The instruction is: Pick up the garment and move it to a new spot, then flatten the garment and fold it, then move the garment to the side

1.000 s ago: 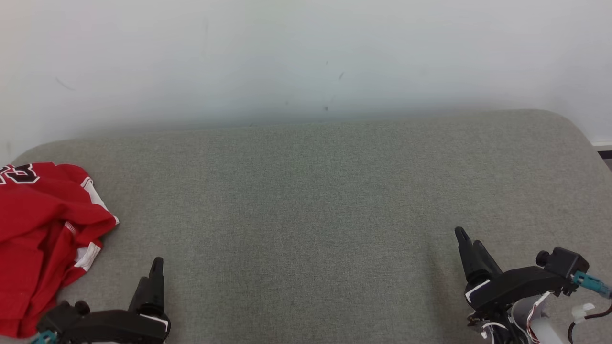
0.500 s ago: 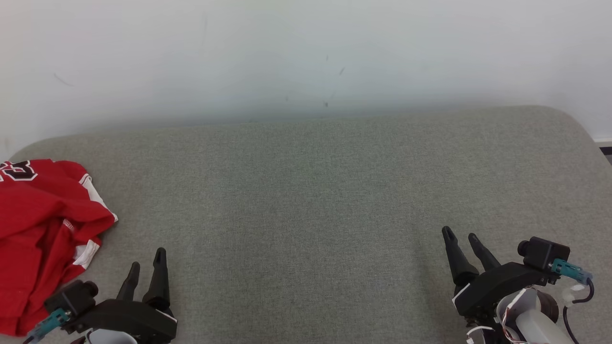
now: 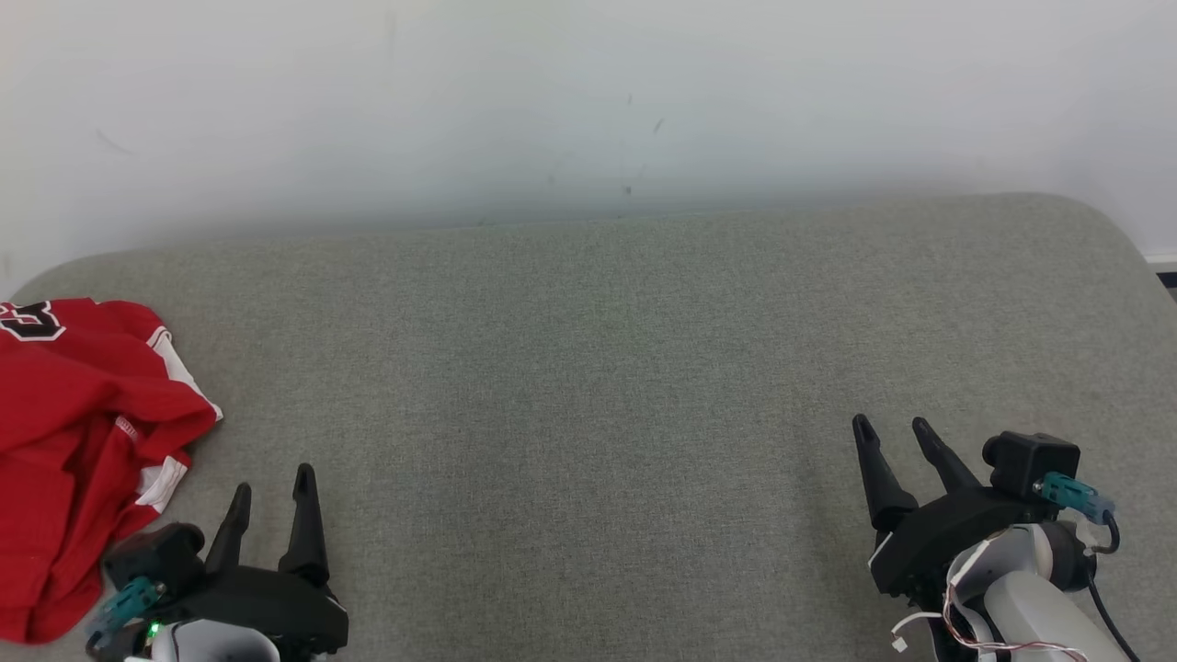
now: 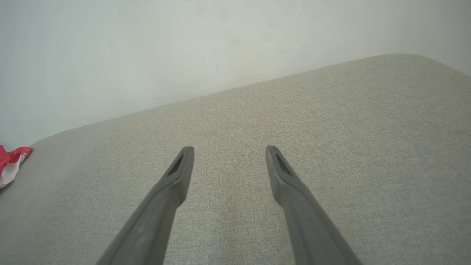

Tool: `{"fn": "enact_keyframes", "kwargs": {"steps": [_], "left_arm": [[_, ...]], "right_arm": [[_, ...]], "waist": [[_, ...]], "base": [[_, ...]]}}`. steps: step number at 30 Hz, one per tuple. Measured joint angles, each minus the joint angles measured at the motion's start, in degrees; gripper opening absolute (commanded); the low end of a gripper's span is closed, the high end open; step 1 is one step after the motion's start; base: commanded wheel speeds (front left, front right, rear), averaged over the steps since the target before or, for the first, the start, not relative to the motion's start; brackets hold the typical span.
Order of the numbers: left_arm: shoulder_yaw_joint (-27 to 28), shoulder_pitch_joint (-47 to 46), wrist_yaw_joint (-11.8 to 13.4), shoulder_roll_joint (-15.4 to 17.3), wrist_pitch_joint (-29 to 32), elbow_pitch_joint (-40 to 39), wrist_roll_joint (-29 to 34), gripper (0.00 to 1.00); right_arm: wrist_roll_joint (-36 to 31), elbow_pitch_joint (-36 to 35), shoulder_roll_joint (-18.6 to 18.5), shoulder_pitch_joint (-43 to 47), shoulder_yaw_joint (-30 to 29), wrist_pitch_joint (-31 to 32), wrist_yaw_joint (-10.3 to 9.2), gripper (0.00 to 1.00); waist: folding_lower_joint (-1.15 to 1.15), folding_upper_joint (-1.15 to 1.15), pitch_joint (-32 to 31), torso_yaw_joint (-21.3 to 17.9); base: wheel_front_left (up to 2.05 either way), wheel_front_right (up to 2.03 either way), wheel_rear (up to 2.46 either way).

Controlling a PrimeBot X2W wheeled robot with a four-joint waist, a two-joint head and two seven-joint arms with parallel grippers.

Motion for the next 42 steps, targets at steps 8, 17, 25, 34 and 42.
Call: {"fn": "enact_keyframes", "kwargs": {"steps": [8,17,25,34,42], "left_arm": [[-0.4,-0.3,1.0,-0.4,-0.6,0.1,7.6,1.0],[-1.5,-2.1,2.5,-0.5,-0.7,0.0,15.7,1.0],[-1.6,-2.1,3.0,-0.4,-1.1,-0.4,20.7,1.0],[-2.1,-2.1,3.0,-1.8,2.1,-1.0,20.1,1.0],[-2.5,-2.1,3.0,-2.2,5.1,-1.9,18.6,1.0]], "right_arm": [[-6.1,0.9,0.0,-0.8,0.9,-1.2,-1.22,1.0],[-13.1,1.2,-0.8,-1.1,1.7,-2.6,-2.55,1.0],[-16.8,1.2,-0.9,-2.1,2.6,-3.3,-3.01,1.0],[-16.7,1.1,-1.0,-1.6,1.3,-1.9,-3.01,1.0],[-16.4,0.5,-1.1,-0.2,0.3,2.2,-3.01,1.0]], "waist": [[0.0,0.0,0.2,0.0],[0.0,0.0,0.2,0.9],[0.0,0.0,0.1,1.5],[0.0,0.0,-0.3,3.5],[0.0,0.0,-0.6,7.4]], "base": [[0.0,0.0,0.0],[0.0,0.0,0.0],[0.0,0.0,0.0],[0.0,0.0,0.0],[0.0,0.0,0.0]]}}
